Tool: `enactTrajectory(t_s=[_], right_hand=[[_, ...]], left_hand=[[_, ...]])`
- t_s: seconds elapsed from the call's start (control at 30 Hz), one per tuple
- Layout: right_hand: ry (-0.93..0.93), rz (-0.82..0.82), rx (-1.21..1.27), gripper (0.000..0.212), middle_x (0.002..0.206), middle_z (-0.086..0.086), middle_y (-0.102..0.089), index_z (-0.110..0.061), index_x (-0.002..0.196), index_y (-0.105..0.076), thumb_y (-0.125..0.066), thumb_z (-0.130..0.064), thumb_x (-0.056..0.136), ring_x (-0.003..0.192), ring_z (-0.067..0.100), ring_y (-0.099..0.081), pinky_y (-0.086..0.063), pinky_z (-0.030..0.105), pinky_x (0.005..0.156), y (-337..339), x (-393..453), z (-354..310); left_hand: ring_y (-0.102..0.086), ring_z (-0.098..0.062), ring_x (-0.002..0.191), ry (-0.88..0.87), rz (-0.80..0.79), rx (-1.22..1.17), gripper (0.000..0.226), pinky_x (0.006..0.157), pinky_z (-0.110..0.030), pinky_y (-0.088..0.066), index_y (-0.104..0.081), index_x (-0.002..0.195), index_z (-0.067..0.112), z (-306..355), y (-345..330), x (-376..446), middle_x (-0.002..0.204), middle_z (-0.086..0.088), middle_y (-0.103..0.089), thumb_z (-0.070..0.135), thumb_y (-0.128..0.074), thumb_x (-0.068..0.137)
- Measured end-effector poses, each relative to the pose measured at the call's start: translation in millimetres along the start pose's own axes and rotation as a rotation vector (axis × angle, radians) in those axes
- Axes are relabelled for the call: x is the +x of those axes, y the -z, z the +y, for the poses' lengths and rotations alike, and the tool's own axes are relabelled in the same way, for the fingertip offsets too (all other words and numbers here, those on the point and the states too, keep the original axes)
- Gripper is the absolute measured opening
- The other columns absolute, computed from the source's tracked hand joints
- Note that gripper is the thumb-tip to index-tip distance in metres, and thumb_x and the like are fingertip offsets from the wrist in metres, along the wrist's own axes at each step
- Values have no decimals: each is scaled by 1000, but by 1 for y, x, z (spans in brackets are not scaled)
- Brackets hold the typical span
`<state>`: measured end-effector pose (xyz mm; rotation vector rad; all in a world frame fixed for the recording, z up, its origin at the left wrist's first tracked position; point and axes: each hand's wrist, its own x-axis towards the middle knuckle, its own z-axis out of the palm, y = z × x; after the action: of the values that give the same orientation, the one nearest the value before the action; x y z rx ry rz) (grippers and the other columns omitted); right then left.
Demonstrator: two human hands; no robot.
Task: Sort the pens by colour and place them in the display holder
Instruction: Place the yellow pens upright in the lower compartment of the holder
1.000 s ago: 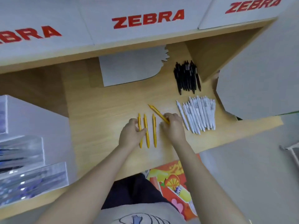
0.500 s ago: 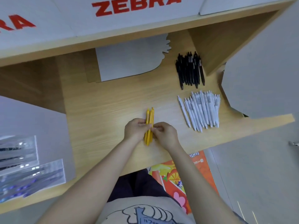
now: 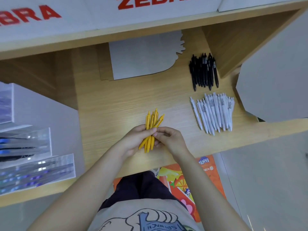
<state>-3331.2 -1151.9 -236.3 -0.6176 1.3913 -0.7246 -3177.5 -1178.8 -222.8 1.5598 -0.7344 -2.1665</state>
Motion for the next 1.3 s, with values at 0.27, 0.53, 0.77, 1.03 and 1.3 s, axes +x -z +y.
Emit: enactTrajectory(t_s=[0.27, 0.53, 0.77, 1.03, 1.3], right_hand=[[90, -159, -70, 18, 57, 0, -65, 3, 104, -71, -70, -5, 88, 49, 13, -55, -47, 23, 50, -39, -45, -25], [242, -149, -237, 12, 55, -3, -56, -4, 80, -67, -76, -11, 84, 46, 12, -42, -36, 22, 46, -101, -97, -38], [380, -147, -69, 14, 69, 9, -61, 0, 94, -61, -66, -13, 92, 51, 19, -51, -45, 27, 49, -200, -150, -43], [433, -178, -106, 12, 75, 9, -69, 5, 94, -62, -63, -7, 93, 57, 20, -59, -53, 33, 57, -406, -206, -5], [398, -256, -149, 6, 78, 12, -68, -5, 98, -62, -61, -8, 93, 61, 22, -64, -55, 30, 58, -575, -230, 30]], left_hand=[[-72, -33, 88, -94, 84, -137, 34, 77, -42, -60, -63, 116, 4, -3, 25, -71, 98, -19, -72, 26, -65, 91], [-72, -17, 81, -213, 116, -157, 21, 67, -37, -61, -64, 108, 4, -7, 57, -151, 91, -7, -73, 20, -61, 94], [-61, -15, 55, -425, 103, -84, 20, 54, -27, -47, -64, 95, 10, -23, 132, -239, 74, -2, -69, 20, -71, 79], [-61, -16, 51, -556, 113, 8, 10, 48, -24, -48, -60, 106, 10, -66, 315, -363, 76, -2, -70, 13, -57, 96], [-52, -12, 43, -578, 193, -107, 6, 41, -19, -41, -58, 96, 11, -126, 463, -447, 67, -4, -64, 5, -57, 95]])
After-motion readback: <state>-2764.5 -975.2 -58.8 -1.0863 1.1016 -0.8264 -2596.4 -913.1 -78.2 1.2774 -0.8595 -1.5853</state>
